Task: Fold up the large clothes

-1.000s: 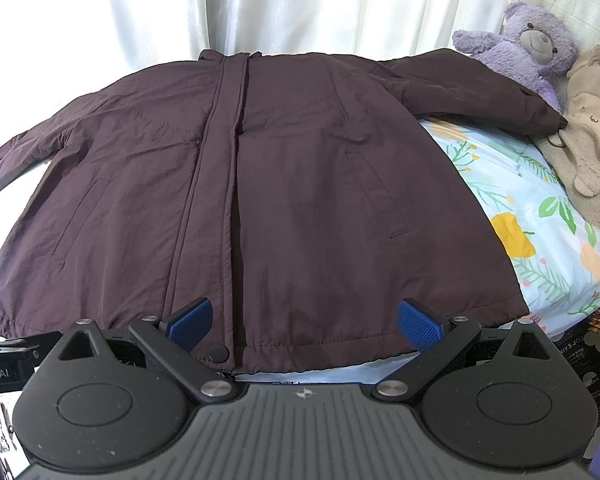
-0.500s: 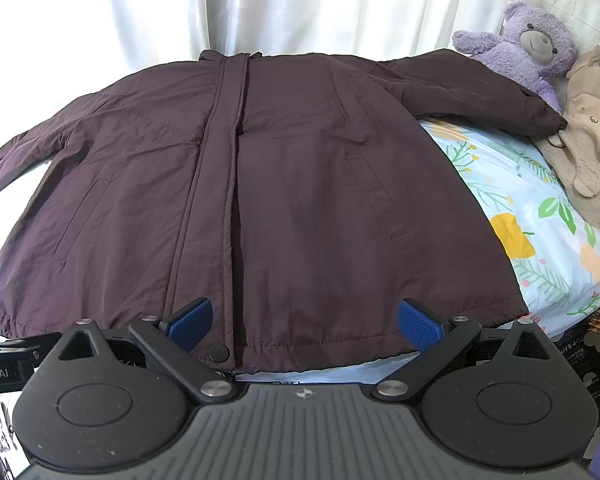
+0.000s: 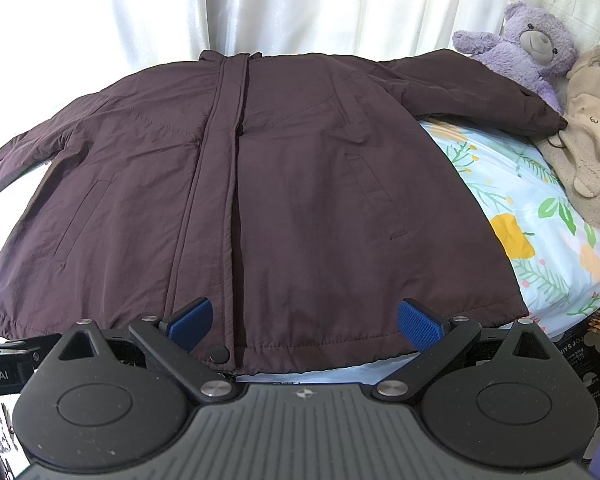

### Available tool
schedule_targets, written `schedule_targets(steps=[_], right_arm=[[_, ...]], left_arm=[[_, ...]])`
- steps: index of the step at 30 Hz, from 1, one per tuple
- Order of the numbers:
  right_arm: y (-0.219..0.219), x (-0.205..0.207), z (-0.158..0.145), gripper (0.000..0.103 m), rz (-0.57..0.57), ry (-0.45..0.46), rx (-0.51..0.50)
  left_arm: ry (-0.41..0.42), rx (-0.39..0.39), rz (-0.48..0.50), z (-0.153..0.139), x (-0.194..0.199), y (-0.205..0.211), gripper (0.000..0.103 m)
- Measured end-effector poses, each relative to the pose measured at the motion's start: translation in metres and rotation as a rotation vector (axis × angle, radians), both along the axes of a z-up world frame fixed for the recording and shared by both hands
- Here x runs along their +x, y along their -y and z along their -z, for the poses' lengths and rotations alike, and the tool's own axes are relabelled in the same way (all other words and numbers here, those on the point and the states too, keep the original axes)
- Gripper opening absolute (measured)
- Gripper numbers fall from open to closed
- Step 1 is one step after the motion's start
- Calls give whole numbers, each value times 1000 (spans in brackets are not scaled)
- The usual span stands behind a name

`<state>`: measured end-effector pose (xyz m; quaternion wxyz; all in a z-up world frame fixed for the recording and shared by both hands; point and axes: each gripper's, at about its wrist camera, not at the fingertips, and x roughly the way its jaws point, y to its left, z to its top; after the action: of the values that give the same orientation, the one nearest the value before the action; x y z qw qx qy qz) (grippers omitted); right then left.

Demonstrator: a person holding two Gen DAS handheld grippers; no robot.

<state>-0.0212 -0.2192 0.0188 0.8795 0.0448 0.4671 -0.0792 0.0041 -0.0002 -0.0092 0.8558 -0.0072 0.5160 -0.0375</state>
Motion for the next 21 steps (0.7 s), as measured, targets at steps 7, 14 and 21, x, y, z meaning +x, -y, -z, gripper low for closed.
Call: schedule_targets(steps=[7, 14, 21], right_arm=[[1, 0, 0, 99, 3, -1, 1], [2, 1, 1, 99, 1, -1, 3], [2, 1, 3, 99, 2, -3, 3]], left_arm=[[-6, -2, 3, -1, 2, 0, 103], [-7, -2, 4, -1, 2, 0, 103], [-8, -3, 4, -2, 3, 0, 103]])
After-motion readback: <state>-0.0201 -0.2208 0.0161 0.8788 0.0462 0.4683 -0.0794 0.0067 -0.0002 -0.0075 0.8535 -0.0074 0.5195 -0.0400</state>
